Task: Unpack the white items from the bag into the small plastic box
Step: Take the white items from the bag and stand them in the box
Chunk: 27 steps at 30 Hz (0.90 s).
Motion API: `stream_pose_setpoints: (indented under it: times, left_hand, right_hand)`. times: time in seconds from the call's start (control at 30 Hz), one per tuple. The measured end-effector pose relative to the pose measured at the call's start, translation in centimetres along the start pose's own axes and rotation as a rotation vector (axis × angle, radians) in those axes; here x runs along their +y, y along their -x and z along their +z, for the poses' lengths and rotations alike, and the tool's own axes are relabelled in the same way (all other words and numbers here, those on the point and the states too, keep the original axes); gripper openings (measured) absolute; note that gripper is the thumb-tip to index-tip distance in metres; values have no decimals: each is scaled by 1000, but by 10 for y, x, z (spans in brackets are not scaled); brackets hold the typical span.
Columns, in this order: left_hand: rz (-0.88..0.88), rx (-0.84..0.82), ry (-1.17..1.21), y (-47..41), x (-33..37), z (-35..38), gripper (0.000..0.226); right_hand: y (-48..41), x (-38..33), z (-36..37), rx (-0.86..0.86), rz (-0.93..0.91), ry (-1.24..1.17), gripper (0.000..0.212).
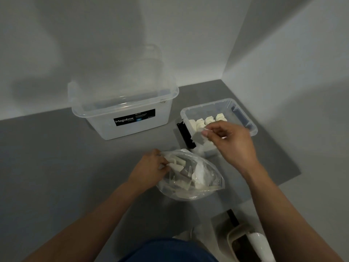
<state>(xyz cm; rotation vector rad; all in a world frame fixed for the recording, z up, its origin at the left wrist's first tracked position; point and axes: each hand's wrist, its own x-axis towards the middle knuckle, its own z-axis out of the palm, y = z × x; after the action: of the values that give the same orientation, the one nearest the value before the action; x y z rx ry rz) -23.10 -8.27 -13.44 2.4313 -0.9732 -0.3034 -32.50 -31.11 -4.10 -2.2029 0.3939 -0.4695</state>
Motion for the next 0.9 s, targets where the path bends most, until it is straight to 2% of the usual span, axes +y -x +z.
stream_pose_setpoints:
  times: [0.1,0.17,0.27,0.43,0.5,0.63,0.8,0.9]
  left_hand:
    - [-42,-15,-16,-1,1,2,16]
    - [-73,-26,-2,0,2,3,18]
    - [-125,-36,22,0,4,4,20]
    - [-154,-31,14,4,7,6,42]
    - [-175,-57,-6,6,10,5,36]
    - [-206,-18,22,8,8,6,55]
    - [-239,-45,37,9,7,6,40]
    - [-249,-59,60,9,11,2,30]
  right_hand:
    - [-42,5,-14,124,-111,86,9]
    - [-69,17,-15,117,-134,177,11]
    - [-98,31,-7,-48,-138,327,16]
    - [-122,50,16,-473,-25,381,12]
    - [-128,61,30,-540,-21,398,10]
    - [-138,81,53,-535,-71,486,15]
    - [-140,93,66,-499,-59,554,21]
    - [-137,87,58,-417,-97,525,24]
